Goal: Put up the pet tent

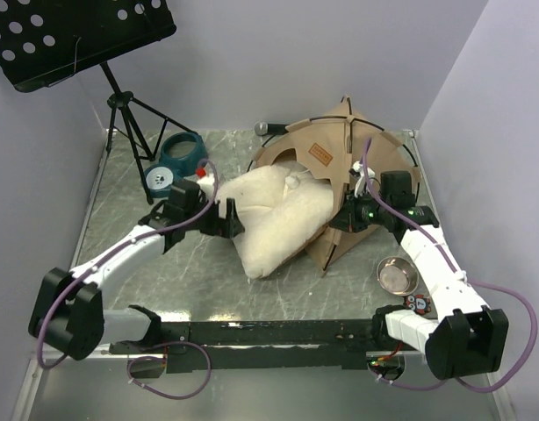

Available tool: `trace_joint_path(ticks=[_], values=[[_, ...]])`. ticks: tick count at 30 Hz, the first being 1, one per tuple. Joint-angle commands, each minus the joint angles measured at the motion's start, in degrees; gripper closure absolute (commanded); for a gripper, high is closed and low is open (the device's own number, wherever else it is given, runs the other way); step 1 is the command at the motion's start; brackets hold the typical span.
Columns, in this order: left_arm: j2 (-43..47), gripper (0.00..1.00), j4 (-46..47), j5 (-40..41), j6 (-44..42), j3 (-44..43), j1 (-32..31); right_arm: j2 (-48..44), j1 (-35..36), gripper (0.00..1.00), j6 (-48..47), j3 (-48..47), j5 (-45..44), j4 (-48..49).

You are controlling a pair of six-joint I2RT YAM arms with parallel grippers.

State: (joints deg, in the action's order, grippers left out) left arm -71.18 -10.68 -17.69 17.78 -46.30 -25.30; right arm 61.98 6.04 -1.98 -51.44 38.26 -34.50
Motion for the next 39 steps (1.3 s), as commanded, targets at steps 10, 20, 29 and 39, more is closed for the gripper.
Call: trace_joint_path(ticks=[10, 20, 29, 39], values=[[-15.4, 0.27, 25.6, -13.5, 1.1, -11.3, -8.0, 5.7, 0.4, 1.0, -3.0, -4.1, 4.4, -5.3], [-30.4, 0.99, 29.5, -4.9, -22.2, -23.7, -17.2, 6.9, 0.5, 1.0, -6.3, -6.5, 6.4, -7.5], [-44.8, 0.99, 30.1, -14.8, 4.9, -28.2, -5.9, 7.5, 0.5, 1.0, -8.4, -8.5, 7.4, -10.3], [-43.3, 0.98, 35.5, -15.2, 12.2, -31.6, -12.4, 7.3, 0.5, 1.0, -5.2, -6.0, 8.8, -7.0]])
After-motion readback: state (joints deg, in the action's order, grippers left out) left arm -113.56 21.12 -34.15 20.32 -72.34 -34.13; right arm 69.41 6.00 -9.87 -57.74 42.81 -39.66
